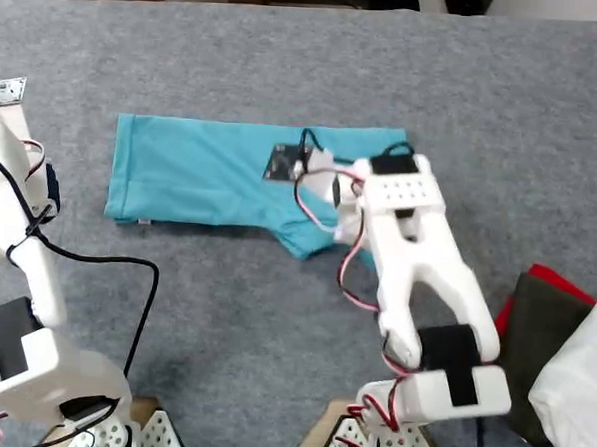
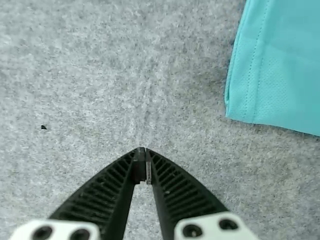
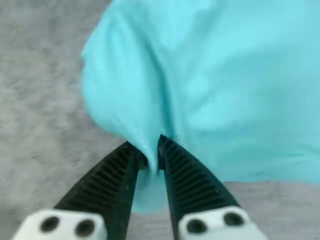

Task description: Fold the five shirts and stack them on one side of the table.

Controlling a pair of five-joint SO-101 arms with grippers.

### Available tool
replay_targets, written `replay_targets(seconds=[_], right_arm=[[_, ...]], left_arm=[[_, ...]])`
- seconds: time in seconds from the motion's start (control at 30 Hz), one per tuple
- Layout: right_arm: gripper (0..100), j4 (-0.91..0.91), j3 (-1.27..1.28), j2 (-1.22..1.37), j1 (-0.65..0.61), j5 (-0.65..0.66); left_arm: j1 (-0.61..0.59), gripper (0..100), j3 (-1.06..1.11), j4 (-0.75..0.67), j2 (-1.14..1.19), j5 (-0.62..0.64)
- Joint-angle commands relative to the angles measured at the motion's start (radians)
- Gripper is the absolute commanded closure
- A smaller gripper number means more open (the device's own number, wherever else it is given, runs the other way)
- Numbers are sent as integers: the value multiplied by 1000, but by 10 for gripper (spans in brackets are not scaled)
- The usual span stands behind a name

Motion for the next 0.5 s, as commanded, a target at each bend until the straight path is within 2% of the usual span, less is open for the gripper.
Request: replay_targets(seconds=[0.0,0.47], right_arm=[[994,8,-189,91,-2,-3],[994,256,-1007,627,-4,133]], left_arm=[[17,981,-38,3,-47,6],[18,981,-35,-26,-45,5]])
